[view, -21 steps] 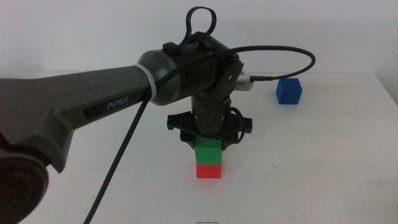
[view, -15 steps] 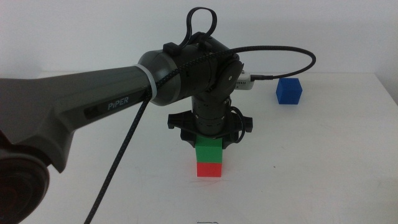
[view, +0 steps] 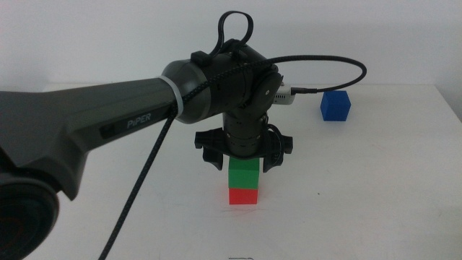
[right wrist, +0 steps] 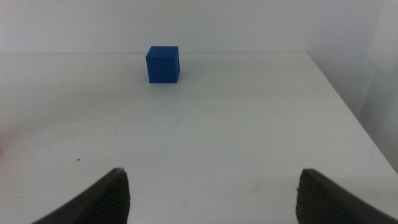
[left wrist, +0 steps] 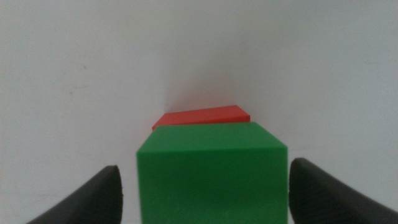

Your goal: Stack red cubes first, then green, then blue cubes in a specific spot.

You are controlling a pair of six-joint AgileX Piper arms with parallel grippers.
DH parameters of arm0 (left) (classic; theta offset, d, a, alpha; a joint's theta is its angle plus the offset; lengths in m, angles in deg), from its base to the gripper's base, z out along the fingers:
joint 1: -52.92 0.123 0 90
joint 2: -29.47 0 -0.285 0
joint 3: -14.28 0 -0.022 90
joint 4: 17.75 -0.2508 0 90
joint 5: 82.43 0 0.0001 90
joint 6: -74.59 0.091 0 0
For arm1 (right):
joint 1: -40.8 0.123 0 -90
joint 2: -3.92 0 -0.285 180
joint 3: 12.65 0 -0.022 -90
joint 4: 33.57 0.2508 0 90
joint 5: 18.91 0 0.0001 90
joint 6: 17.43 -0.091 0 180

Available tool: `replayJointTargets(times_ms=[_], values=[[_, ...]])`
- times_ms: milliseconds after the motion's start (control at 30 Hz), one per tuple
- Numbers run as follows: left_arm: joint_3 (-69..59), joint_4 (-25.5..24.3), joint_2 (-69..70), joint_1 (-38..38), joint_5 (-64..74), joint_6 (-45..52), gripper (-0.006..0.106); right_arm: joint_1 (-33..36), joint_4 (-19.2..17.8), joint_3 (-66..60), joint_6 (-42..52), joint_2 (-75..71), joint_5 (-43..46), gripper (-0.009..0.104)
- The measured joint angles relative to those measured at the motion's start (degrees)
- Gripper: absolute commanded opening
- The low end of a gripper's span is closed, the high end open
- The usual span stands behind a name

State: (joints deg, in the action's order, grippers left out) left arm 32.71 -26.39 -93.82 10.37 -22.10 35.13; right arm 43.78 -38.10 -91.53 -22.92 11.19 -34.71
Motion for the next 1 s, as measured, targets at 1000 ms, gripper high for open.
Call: replayJointTargets(times_ms=[1000], values=[[-17.2,9.2,46.4,9.5,3.8,39.5,0.091,0.0,0.0,0.0,0.0,0.0,0.0,0.073]])
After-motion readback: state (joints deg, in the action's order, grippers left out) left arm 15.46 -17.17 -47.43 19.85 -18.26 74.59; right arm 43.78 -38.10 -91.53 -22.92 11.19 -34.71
